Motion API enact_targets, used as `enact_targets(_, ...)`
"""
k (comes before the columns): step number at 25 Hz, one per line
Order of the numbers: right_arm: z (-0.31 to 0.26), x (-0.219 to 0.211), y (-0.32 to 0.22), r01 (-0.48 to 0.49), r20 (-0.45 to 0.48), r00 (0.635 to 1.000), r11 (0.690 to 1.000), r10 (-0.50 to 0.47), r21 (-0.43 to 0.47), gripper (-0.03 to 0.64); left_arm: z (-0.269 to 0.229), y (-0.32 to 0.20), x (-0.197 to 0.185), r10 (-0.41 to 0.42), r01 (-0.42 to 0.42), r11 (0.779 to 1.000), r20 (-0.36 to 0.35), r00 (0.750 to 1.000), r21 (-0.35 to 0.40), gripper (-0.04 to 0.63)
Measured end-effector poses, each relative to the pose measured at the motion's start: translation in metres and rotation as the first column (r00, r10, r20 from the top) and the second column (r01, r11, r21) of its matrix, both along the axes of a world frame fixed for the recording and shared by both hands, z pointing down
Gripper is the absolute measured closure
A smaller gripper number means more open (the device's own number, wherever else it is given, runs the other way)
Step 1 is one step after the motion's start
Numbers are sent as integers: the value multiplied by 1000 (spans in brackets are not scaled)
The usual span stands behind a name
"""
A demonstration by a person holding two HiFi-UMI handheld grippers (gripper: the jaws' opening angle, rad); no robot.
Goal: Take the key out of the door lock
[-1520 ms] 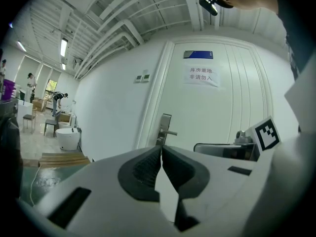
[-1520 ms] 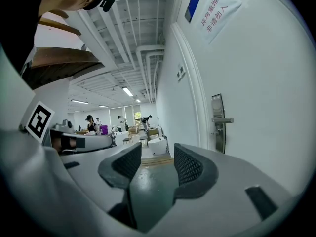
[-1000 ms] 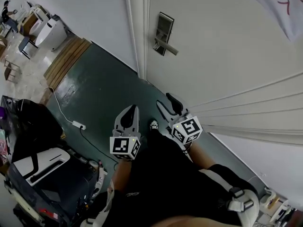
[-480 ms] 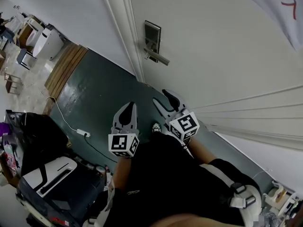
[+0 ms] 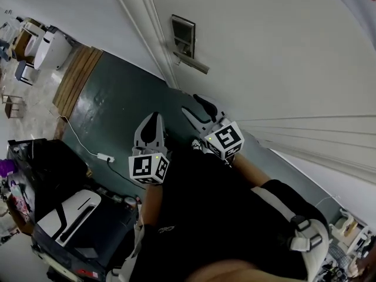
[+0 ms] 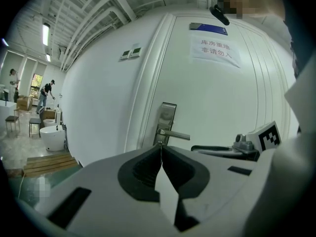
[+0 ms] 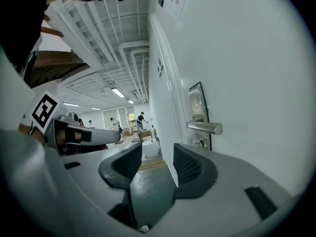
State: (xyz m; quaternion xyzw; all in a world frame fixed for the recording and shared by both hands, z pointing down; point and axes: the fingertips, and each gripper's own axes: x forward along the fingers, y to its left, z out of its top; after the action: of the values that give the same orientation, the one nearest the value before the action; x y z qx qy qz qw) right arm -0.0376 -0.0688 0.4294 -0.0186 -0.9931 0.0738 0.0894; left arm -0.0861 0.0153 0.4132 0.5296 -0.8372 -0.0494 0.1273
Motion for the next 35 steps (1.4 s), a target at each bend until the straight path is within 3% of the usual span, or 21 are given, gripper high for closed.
enact_targets(7, 14, -41, -21, -42, -24, 999, 999, 42, 29, 419, 11, -45, -51, 92, -92, 996, 0, 996, 9, 568)
enact_targets(13, 33, -71, -33, -105, -106, 989, 994, 105, 8, 411, 13, -83, -99, 222, -222, 975, -28, 975, -9, 568)
enact_targets(19, 51, -91, -43, -257, -135, 959, 965, 247, -54, 416, 25, -111, -124, 371, -373, 927, -56, 927, -25, 568)
enact_targets(26, 67, -102, -45, -393, -172, 912, 914, 373, -99, 423, 45, -123, -140, 486, -490, 871, -88, 870, -36, 568)
enact_targets(32, 73, -110, -53, -498, -177, 864, 853, 472, -157, 428, 55, -137, -142, 577, -584, 811, -109, 809, -40, 568)
enact_targets(35, 80, -115, -58, -548, -167, 837, 798, 522, -251, 428, 61, -141, -148, 617, -624, 780, -110, 779, -45, 566)
